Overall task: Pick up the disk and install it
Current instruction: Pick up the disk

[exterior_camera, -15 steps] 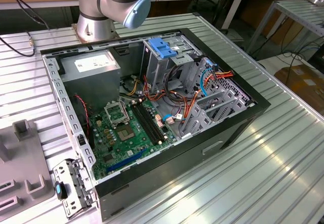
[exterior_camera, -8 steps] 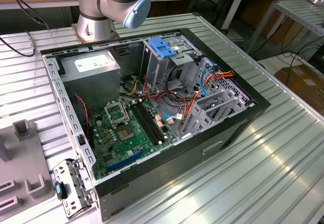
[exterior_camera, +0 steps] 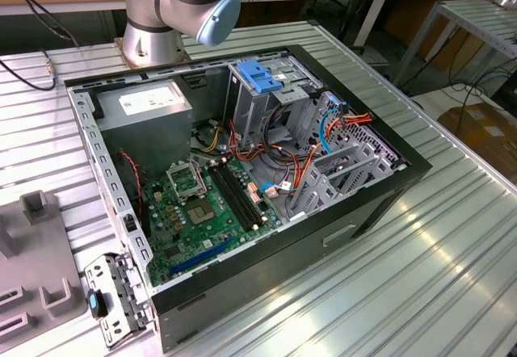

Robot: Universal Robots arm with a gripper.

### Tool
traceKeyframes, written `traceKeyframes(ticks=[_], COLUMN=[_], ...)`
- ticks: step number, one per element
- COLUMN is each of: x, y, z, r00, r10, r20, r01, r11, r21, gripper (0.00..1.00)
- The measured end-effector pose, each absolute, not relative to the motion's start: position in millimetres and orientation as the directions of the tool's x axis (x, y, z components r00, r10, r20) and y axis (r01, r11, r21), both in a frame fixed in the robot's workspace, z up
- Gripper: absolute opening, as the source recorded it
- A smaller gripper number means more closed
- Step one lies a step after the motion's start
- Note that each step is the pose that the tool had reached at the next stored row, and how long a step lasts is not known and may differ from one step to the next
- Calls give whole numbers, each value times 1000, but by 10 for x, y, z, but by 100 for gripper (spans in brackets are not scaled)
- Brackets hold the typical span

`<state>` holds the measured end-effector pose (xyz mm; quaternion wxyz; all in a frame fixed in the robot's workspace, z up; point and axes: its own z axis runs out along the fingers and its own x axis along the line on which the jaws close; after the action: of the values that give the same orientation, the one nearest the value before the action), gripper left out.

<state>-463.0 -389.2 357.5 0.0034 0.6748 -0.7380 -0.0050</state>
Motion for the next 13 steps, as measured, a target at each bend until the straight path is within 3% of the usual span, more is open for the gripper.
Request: traceKeyframes(ticks=[13], x=[-4629], y=[-3864], z=[3512], r00=[-82], r10=[-997], r20=[-2], r01=[-997], r11=[82], r21=[12], gripper=[49])
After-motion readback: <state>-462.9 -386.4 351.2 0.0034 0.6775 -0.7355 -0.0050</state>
